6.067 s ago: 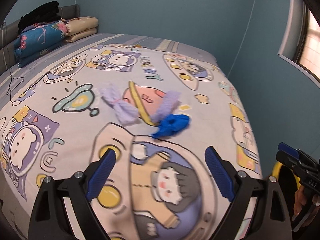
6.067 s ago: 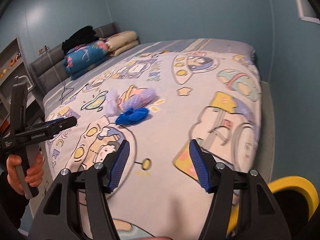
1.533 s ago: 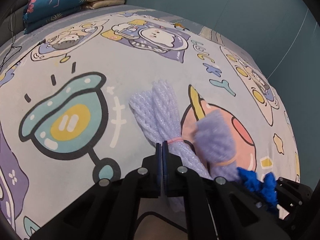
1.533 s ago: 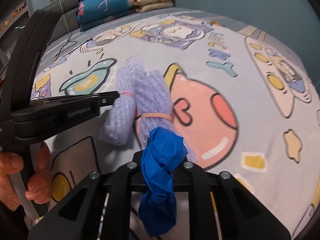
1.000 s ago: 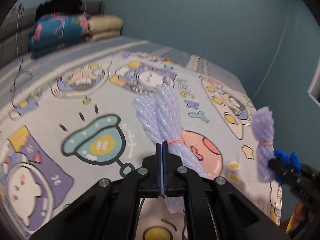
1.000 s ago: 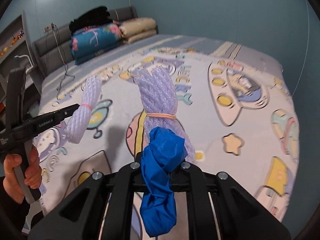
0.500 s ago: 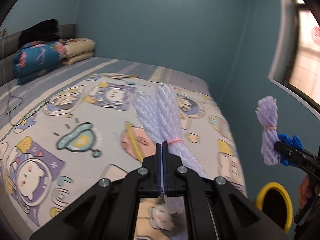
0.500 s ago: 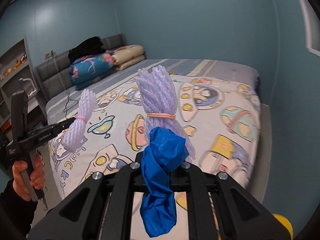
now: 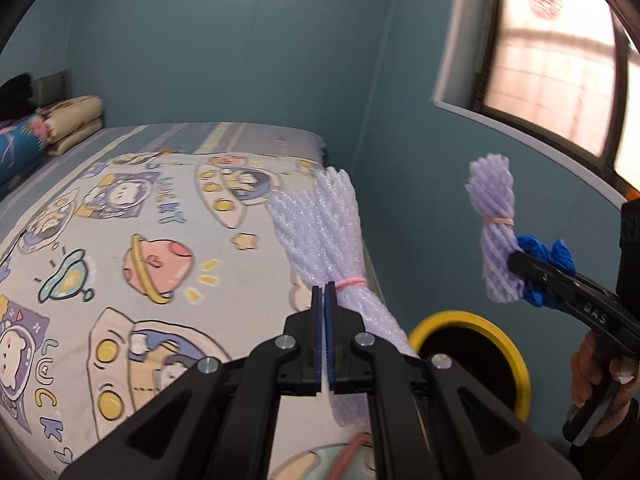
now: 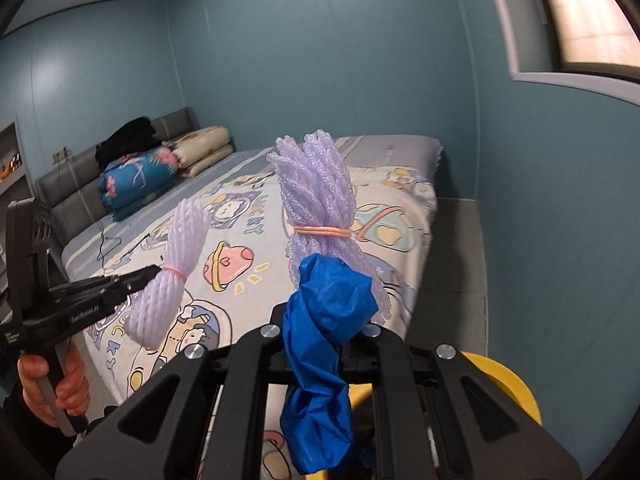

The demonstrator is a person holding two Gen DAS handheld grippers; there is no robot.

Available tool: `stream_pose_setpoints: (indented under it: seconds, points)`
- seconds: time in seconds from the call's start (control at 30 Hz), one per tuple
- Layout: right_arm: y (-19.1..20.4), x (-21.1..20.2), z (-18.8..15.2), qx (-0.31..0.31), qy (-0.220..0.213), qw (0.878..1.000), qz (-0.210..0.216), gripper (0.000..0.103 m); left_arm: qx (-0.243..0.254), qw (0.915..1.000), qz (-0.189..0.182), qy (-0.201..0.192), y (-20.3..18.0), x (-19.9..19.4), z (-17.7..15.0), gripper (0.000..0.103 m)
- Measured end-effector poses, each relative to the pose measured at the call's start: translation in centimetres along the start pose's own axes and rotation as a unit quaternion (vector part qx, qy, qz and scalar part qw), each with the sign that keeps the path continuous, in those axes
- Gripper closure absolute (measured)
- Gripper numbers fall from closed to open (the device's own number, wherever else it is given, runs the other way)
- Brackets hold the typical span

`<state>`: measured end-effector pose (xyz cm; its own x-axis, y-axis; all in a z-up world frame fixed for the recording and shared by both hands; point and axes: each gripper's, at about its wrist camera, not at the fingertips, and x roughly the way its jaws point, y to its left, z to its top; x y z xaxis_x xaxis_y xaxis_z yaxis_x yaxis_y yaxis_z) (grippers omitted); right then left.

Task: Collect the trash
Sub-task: 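Carry mesh net and blue glove over the yellow bin with both tools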

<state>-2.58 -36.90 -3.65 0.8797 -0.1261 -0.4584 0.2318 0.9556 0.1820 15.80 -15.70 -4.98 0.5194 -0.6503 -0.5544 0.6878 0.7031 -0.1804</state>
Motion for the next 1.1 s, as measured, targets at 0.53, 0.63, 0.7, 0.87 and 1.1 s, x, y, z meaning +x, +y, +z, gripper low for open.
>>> stream_pose_setpoints:
  seconds: [0.53, 0.63, 0.7, 0.87, 1.1]
  points:
    - [-6.2, -5.0, -5.6, 0.039, -0.028, 0.997, -0.064, 0.094, 0.121, 0.9923, -0.025, 0.003, -14.0, 0.5, -1.0, 0.102]
    - [-7.0, -5.2, -6.3, 0.05, -0.028, 0.996, -0.074, 0.094, 0.137, 0.9902, -0.026, 0.006, -15.9, 1.0, -1.3, 0.102]
    - [-7.7, -5.3, -6.8, 0.063, -0.023, 0.995, -0.079, 0.094, 0.148, 0.9886, -0.028, 0.008, -17.1, 1.4, -1.4, 0.102]
    - [-8.9, -5.1, -7.9, 0.083, -0.014, 0.993, -0.082, 0.094, 0.162, 0.9863, -0.031, 0.013, -19.2, 1.9, -1.8, 0.101]
    - [-8.5, -4.2, -7.9, 0.091, -0.008, 0.993, -0.079, 0.094, 0.168, 0.9849, -0.032, 0.024, -20.3, 2.8, -2.3, 0.101]
